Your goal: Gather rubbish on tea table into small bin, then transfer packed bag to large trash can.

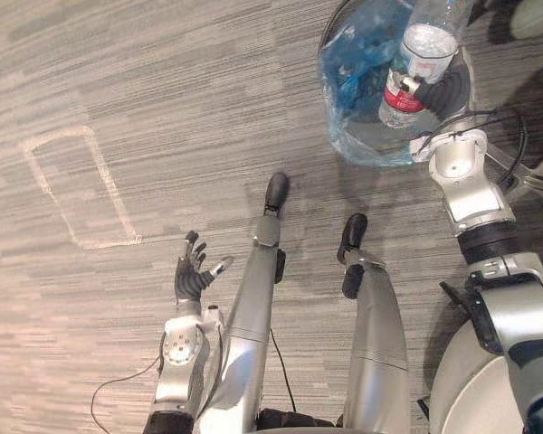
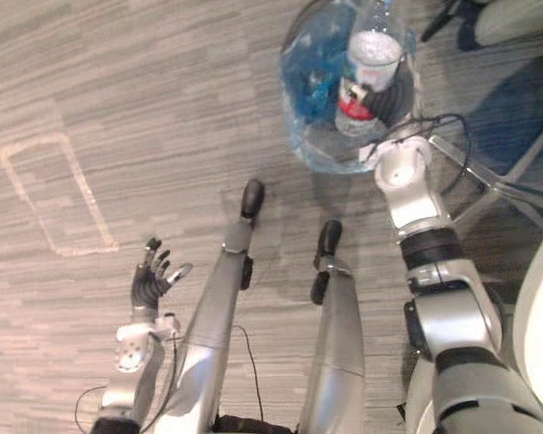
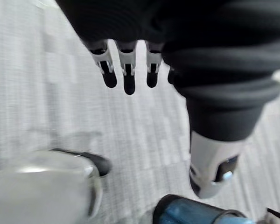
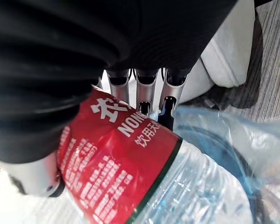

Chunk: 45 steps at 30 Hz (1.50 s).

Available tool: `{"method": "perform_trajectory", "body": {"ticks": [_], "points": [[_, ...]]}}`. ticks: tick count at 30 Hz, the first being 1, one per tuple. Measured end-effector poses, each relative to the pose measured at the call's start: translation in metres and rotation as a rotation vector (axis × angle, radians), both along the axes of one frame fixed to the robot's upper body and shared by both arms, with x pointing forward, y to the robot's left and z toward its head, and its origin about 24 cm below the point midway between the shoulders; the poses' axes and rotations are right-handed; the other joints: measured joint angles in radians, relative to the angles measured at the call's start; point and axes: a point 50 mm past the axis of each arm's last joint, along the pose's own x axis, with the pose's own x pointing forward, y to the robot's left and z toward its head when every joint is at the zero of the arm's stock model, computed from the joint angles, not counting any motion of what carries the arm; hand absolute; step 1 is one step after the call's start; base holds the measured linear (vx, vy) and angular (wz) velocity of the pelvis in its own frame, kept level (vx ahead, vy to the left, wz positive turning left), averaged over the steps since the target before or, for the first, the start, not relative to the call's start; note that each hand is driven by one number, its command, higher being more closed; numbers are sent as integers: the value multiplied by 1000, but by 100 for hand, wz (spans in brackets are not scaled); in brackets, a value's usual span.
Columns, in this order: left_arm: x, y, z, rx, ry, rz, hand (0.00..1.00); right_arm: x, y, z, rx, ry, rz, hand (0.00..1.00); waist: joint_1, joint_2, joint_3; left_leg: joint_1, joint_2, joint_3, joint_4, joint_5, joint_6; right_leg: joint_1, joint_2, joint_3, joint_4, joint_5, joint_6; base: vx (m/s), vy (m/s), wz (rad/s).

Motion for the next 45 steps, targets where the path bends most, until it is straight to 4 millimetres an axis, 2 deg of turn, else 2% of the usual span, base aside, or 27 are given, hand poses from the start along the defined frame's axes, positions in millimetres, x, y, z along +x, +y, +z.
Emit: {"method": "perform_trajectory", "body": {"ticks": [5, 11, 17, 22, 28, 29, 31, 32, 33, 35, 36, 38, 40, 43, 45], "points": [[0, -17, 11, -26, -67, -69, 0, 2, 4, -1, 5, 3, 30, 0, 3, 0, 0, 0, -4, 1, -22, 12, -4, -12, -6, -3, 5, -5, -4, 17, -6, 5], [-6, -30, 6, -31, -47, -117, 0, -3, 10, -1, -34, -27, 42, 0, -6, -1, 0, 0, -2, 0, -27, 18, -6, -14, -5, -5, 7, -5, -5, 0, 0, 0], [-7, -31, 6, 7, -45, -115, 0, -12, 25, -5, -151, -93, 37, 0, -12, -5, -3, 14, -3, 0, -50, 35, -6, -12, -6, -3, 7, -3, -8, -2, 0, 1], [-7, -30, 10, 47, -61, -104, 0, -12, 43, -21, -302, -91, 31, 0, -14, -9, -5, 47, 2, 2, -95, 48, 0, 6, -3, -2, -16, 6, -15, 0, 0, 0], [-5, -22, 37, 64, -167, -60, 0, -9, 48, -37, -483, -26, -21, 0, -18, -9, -5, 44, 2, -4, -95, 55, -3, 11, -1, -6, -27, 14, -13, -5, -2, -1], [0, -21, 40, 72, -181, -56, 0, -6, 50, -42, -518, -3, -23, 0, -18, -11, -9, 39, 8, -4, -94, 52, 2, 12, 6, -5, -47, 17, -12, -11, -3, -23], [36, -13, 39, 120, -164, -28, 0, 0, 62, -54, -572, 58, 4, 0, -12, -19, -14, 30, 27, 6, -79, 36, 12, 18, 21, -6, -80, 31, -13, -6, 2, -30], [61, -13, 46, 139, -151, -7, 0, 2, 73, -62, -581, 75, 32, 0, -24, -23, -16, 23, 26, 8, -73, 34, 11, 14, 21, -3, -67, 33, -10, 0, 0, 0], [83, -14, 64, 167, -173, 3, 0, 4, 83, -67, -600, 92, 40, 0, -45, -27, -15, 17, 23, 6, -71, 39, 5, 10, 19, -3, -64, 34, -8, 3, 2, 6], [100, -20, 94, 183, -245, -7, 0, 9, 93, -79, -605, 158, 55, 0, -51, -29, -14, 7, 22, 6, -48, 37, 7, 9, 19, -3, -62, 34, -7, 2, 2, -4], [105, -25, 110, 176, -293, -13, 0, 11, 96, -84, -601, 193, 57, 100, -51, -29, -14, 2, 22, 6, -35, 33, 13, 9, 19, -2, -58, 33, -6, 5, 2, -8], [113, -30, 131, 158, -351, -12, 0, 15, 98, -86, -602, 232, 48, 100, -55, -29, -14, -7, 22, 5, -21, 31, 16, 5, 19, -5, -51, 33, -6, 2, 1, -3], [118, -26, 147, 112, -390, 16, 0, 19, 96, -73, -595, 221, 24, 100, -63, -30, -14, -36, 19, 1, -2, 30, 16, -23, 17, -9, -27, 30, -5, -14, -1, 6], [129, -21, 145, 76, -346, 47, 0, 23, 90, -57, -542, 203, -5, 100, -70, -30, -14, -78, 18, -5, 23, 28, 12, -62, 18, -18, 0, 26, -9, -20, -1, 4], [134, -18, 140, 58, -297, 61, 0, 25, 86, -54, -514, 213, -24, 100, -72, -30, -14, -96, 17, -14, 31, 25, 9, -81, 17, -26, 15, 25, -11, -24, -4, 8]]}}
